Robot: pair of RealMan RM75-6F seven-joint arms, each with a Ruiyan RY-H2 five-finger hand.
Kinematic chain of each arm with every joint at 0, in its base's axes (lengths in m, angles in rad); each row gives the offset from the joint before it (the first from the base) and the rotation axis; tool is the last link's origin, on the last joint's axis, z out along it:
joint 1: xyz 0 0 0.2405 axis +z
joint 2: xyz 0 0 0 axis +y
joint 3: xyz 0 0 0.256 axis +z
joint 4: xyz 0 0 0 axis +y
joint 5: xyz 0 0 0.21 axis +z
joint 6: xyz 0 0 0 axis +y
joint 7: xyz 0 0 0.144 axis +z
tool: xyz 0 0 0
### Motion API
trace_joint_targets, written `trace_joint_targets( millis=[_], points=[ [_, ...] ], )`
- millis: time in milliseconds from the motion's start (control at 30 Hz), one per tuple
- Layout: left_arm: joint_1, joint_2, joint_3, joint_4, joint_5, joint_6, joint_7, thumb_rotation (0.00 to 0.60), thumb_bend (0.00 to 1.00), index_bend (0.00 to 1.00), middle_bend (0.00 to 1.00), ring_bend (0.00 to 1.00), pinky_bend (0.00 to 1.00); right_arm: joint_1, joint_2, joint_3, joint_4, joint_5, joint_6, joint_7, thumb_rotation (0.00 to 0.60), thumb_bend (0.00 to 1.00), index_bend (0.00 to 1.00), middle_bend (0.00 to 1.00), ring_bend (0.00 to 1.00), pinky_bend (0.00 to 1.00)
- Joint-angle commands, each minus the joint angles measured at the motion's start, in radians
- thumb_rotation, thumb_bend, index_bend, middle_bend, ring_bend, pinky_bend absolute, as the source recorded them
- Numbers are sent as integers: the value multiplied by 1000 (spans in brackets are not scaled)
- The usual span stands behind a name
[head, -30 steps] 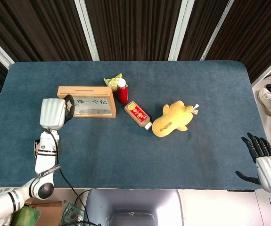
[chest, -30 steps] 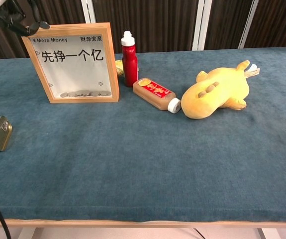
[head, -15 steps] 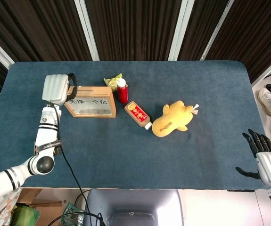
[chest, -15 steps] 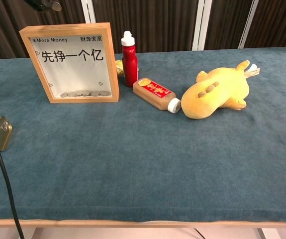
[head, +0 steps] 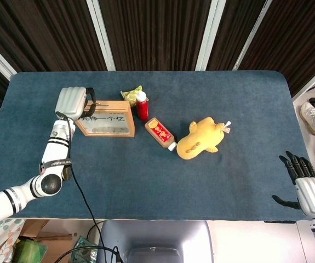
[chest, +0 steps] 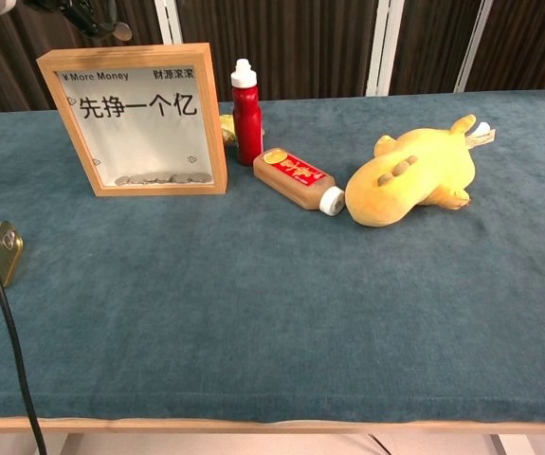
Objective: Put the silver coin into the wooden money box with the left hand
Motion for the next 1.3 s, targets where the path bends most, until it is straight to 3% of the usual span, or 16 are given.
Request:
trace_joint_targets(
  millis=[33, 467, 1167, 1300],
  points=[
    [-14, 8, 16, 0, -19, 4, -5, 600, 581, 749, 1000, 1000, 1000, -1, 1, 1, 1, 2, 1, 3, 600, 201, 0, 0, 0, 0],
    [-64, 18, 77, 20, -81, 3, -11, 600, 580, 750, 1000, 1000, 1000, -5, 5, 0, 4, -5, 16, 15, 600, 201, 0, 0, 0, 0],
    [-111, 22, 129, 50, -148, -1, -38, 600, 563, 748, 1000, 1000, 1000, -15, 13, -1, -2, -7, 32, 25, 600, 201, 0, 0, 0, 0],
    [-111, 26, 137, 55, -147, -5, -51, 600, 559, 674, 1000, 1000, 1000, -15, 16, -2, -4, -6, 28, 25, 600, 201, 0, 0, 0, 0]
  ],
)
